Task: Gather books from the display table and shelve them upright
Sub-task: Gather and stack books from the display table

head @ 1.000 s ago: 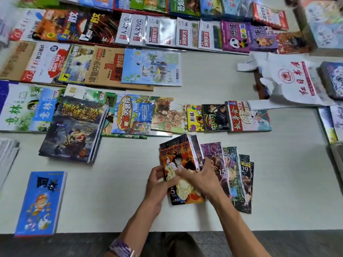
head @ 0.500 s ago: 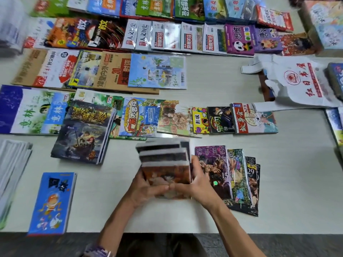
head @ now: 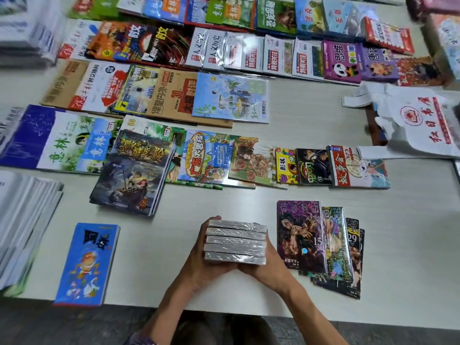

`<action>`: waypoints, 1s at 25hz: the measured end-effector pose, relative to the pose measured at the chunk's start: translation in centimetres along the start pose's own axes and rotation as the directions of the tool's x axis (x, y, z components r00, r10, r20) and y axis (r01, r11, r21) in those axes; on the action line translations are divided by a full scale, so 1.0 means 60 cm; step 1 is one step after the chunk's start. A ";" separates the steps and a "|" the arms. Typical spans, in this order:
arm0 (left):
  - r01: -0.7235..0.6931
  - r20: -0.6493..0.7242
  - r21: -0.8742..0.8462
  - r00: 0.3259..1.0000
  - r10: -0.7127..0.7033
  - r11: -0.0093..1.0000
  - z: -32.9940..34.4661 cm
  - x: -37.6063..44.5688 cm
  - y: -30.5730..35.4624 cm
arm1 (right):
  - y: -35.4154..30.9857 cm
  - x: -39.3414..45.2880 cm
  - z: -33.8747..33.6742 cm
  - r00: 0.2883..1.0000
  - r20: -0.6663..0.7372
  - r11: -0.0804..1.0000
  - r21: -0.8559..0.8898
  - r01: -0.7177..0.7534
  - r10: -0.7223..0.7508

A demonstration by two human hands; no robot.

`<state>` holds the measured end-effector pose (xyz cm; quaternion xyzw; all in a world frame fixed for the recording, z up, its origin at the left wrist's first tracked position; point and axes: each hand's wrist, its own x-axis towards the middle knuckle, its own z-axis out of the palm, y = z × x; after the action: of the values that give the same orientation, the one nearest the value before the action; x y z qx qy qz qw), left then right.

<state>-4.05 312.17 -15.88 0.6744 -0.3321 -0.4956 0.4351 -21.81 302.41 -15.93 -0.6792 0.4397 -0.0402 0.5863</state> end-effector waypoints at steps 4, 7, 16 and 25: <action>0.148 -0.046 -0.084 0.987 -0.152 0.985 -0.014 0.009 0.007 | -0.017 0.002 -0.006 0.992 0.068 0.976 0.181 -0.121 0.111; 0.298 -0.146 -0.226 0.931 -0.335 0.927 -0.024 0.023 0.009 | -0.036 0.014 0.024 0.964 0.096 0.898 0.352 -0.266 0.248; 0.516 -0.430 0.258 0.819 -0.381 0.817 -0.045 0.026 0.014 | -0.052 0.039 0.084 0.935 -0.003 0.923 0.159 -0.351 0.356; -0.122 -0.140 0.521 0.964 0.226 0.845 0.180 0.018 0.121 | 0.046 -0.092 -0.117 0.714 -0.614 0.938 0.283 -0.200 0.337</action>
<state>-14.20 305.55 -11.05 0.7775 -0.4664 -0.2798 0.3158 -30.74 300.83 -13.51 -0.4891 0.7046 -0.2318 0.4589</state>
